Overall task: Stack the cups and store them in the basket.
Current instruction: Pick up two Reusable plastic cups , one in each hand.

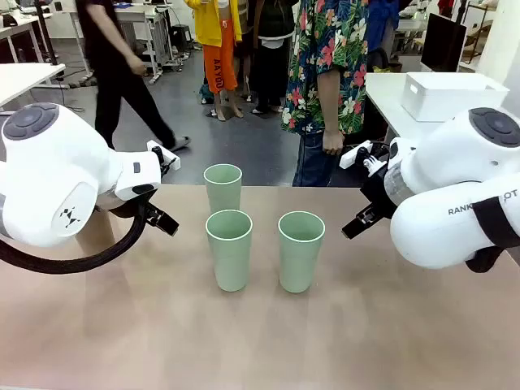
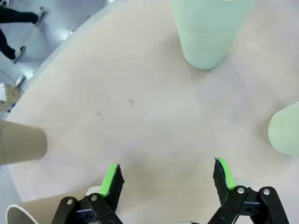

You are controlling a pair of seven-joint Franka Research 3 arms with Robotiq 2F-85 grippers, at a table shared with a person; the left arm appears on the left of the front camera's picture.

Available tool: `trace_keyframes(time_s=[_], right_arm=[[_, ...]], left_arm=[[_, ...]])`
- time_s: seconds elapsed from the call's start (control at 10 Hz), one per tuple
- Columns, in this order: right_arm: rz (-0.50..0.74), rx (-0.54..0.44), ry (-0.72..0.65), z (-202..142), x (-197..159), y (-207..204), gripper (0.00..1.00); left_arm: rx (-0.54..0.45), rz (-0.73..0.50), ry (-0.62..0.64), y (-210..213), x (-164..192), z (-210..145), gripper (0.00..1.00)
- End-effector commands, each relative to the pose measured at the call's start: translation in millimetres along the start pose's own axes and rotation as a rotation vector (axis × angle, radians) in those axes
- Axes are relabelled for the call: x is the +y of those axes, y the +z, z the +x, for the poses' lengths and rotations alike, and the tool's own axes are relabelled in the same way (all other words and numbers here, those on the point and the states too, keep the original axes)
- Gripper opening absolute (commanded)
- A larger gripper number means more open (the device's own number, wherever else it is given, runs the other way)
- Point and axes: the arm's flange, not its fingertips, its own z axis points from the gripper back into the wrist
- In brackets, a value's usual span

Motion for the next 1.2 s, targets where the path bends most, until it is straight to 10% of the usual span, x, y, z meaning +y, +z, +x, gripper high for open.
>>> trace_keyframes(time_s=[0.0,1.1], right_arm=[[0.0,0.0,0.0,0,0,0,1.0],[0.009,-0.03,-0.012,29,-24,39,1.0]], left_arm=[[0.0,0.0,0.0,0,0,0,1.0],[0.0,-0.024,-0.018,34,26,28,1.0]])
